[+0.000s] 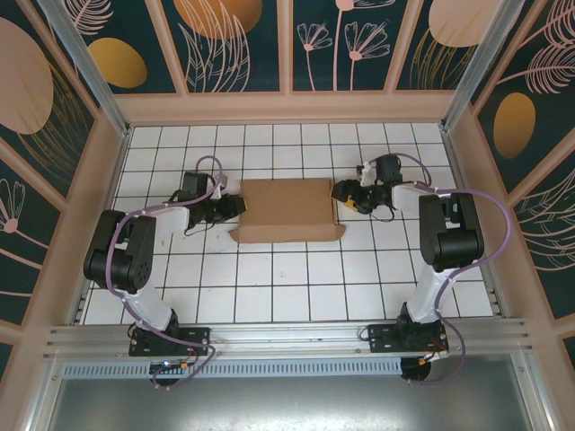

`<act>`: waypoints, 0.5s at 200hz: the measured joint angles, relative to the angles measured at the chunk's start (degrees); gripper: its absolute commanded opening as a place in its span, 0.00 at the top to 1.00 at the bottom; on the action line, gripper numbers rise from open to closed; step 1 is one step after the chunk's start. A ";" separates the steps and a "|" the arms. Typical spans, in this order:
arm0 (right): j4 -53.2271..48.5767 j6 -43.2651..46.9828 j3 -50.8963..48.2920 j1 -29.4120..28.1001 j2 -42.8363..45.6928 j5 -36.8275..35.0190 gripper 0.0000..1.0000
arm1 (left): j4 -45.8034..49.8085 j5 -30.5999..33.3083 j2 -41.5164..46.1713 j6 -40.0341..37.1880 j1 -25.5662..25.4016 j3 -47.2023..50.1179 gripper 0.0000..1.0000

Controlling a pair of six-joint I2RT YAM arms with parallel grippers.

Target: Fold the paper box

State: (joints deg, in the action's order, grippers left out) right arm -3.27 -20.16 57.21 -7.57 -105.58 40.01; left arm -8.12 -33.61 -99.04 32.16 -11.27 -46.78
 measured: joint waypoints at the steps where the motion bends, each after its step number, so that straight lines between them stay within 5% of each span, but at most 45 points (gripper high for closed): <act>1: 0.04 0.00 -0.09 0.04 -0.02 0.04 0.27 | -0.13 -0.11 0.00 0.00 0.04 0.04 0.77; 100: 4.35 -2.91 -1.90 0.72 -1.53 8.17 0.21 | -9.01 -9.20 -2.93 3.65 3.89 3.13 0.83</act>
State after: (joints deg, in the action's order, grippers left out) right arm 1.08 -23.07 55.31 -6.85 -107.11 48.18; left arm -17.12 -42.81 -101.97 35.81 -7.38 -43.66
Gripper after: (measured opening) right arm 0.785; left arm 0.182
